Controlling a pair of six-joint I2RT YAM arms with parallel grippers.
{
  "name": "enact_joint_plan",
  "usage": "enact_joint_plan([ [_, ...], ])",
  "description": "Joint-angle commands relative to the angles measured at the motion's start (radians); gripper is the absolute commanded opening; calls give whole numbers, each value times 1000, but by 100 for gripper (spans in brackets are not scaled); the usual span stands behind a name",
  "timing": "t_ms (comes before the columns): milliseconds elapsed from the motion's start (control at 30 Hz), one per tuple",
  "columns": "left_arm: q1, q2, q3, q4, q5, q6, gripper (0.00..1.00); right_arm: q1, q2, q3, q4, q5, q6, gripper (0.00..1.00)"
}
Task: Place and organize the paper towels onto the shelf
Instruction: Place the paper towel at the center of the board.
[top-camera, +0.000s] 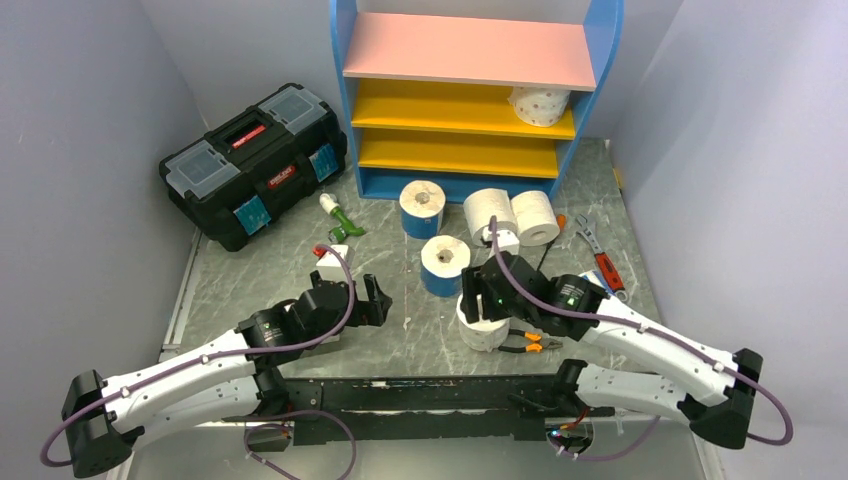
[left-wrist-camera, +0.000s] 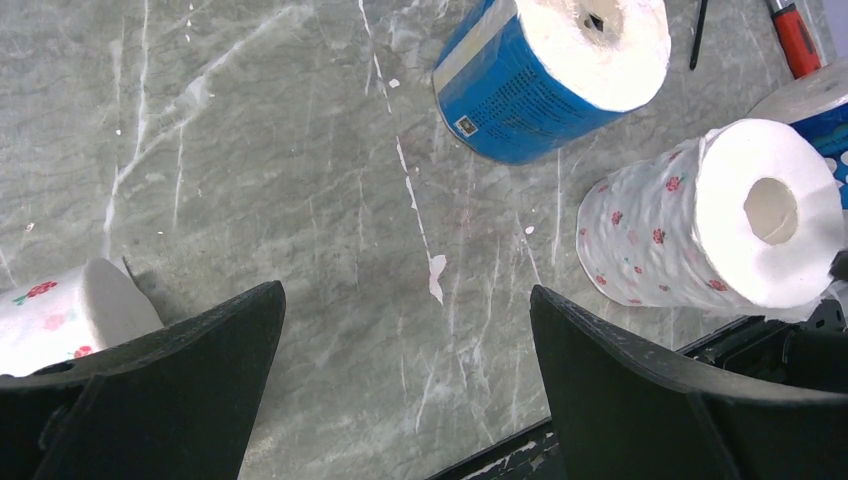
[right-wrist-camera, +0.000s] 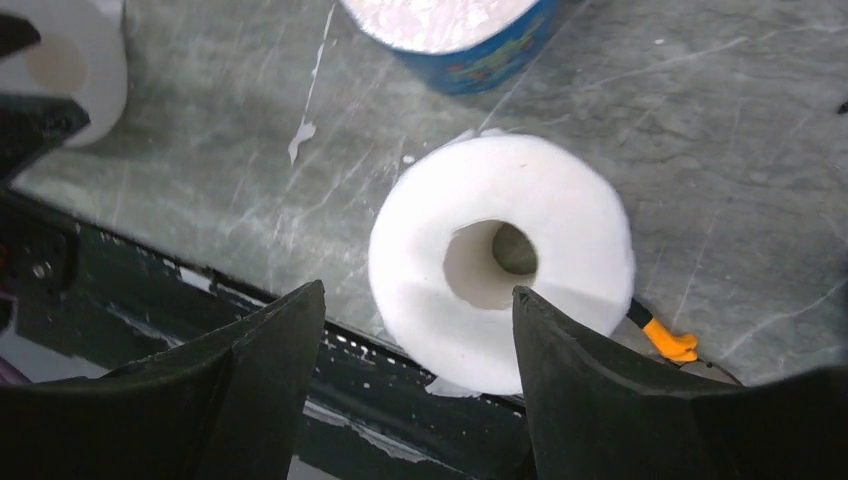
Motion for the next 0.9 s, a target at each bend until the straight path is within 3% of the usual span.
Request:
enact_joint_plan([
  [0,-3,-16,8,24,-7,9,99,80,36,49,-15,42,-65,70],
  [233,-3,-32,-2,17,-7,3,99,81,51,74,-156,321,151,67],
  [400,-3,-40,-17,33,-6,5,99,-24,-55,24,-129,255,257,71],
  [500,-3,-34,-23,47,-3,5,99,-28,-117,21,-150,295,465,66],
  [600,-3,-23,-25,61,5,4,99,-31,-192,23,-133,299,530,61],
  [633,-3,-19,-25,65,9,4,99,-32,-227,8,-105,287,516,67],
  [667,-3,-15,-24,67,12,4,99,-32,-263,-17,-70,260,478,91],
  [700,-3,-12,-23,67,13,3,99,-32,-304,-49,-30,235,440,99],
  [767,-3,-10,-21,67,14,1,99,-37,-371,-106,2,207,433,100],
  [867,-3,-11,-28,76,18,-3,99,-65,-268,-51,-175,210,512,99],
])
